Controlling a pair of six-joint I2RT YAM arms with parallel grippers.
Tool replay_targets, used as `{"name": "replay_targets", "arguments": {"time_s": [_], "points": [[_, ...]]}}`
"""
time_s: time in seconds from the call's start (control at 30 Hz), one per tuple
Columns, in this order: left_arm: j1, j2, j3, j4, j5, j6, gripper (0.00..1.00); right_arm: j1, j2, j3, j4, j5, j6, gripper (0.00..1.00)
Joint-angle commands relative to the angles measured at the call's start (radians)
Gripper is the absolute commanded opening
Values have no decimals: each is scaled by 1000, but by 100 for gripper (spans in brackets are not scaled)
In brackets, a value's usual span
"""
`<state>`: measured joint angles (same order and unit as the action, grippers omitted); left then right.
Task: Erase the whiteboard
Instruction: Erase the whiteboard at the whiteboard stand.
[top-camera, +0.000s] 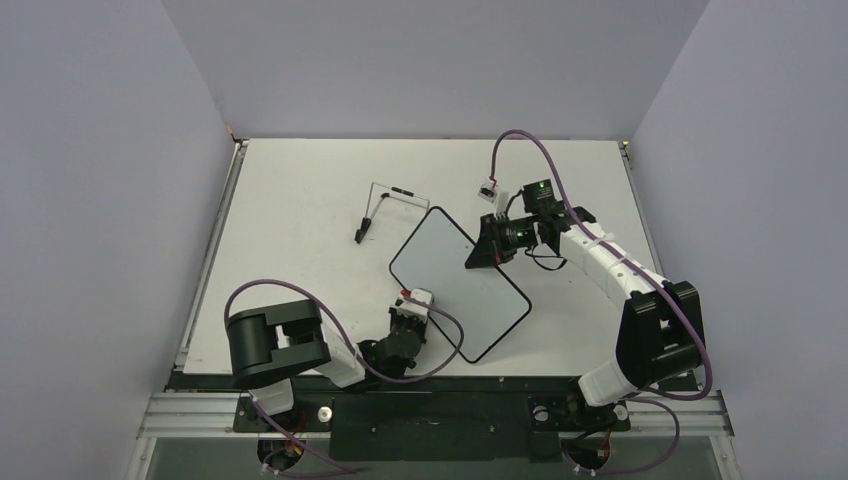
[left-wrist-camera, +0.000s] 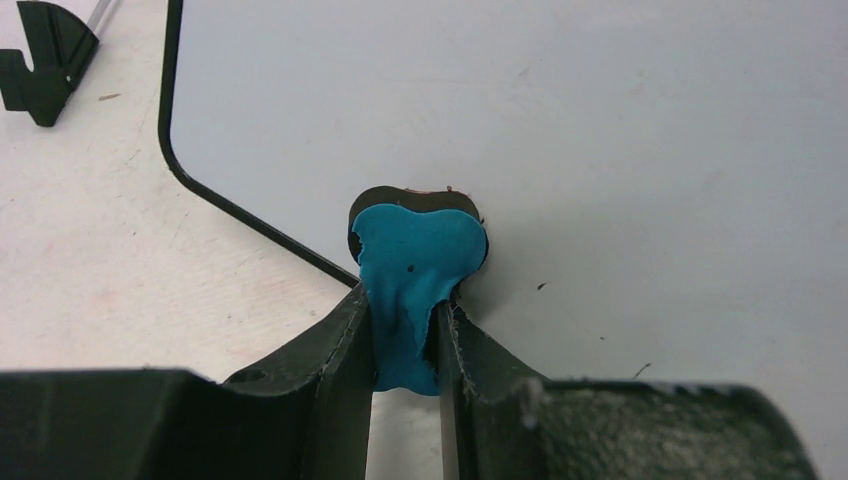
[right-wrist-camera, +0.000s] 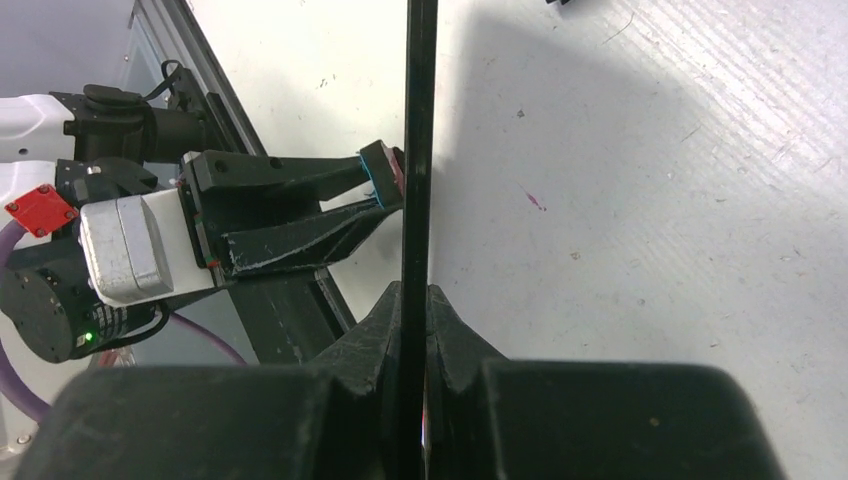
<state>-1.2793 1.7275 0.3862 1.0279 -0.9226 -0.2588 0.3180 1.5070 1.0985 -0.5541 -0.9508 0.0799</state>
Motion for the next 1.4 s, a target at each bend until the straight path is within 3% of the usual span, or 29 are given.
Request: {"name": "replay_targets", "arguments": {"time_s": [0.0,0.33,0.67,0.8,0.9,1.13,1.37], "points": [[12,-51,-42,15,11,-14,0,22,-53,11,-40,-184,56,0],[11,-157,-81,171,477,11,0,22,-43,15,-40,-184,54,0],[-18,-53,99,104,755,-38,0,19,-53,11,-40,-181,52,0],[-34,-50,163,59,760,-31,0,19,-54,10,-41,-181,52,0],[-33,-57,228,-47,674,-26,0,20,-52,13,-40,-179,53,0],[-8,-34,543,-611,472,-63,0,19,-61,11,-41,-176,54,0],[75,-21,522,-715,462,-165,0,17,-66,10,-41,-180,54,0]]}}
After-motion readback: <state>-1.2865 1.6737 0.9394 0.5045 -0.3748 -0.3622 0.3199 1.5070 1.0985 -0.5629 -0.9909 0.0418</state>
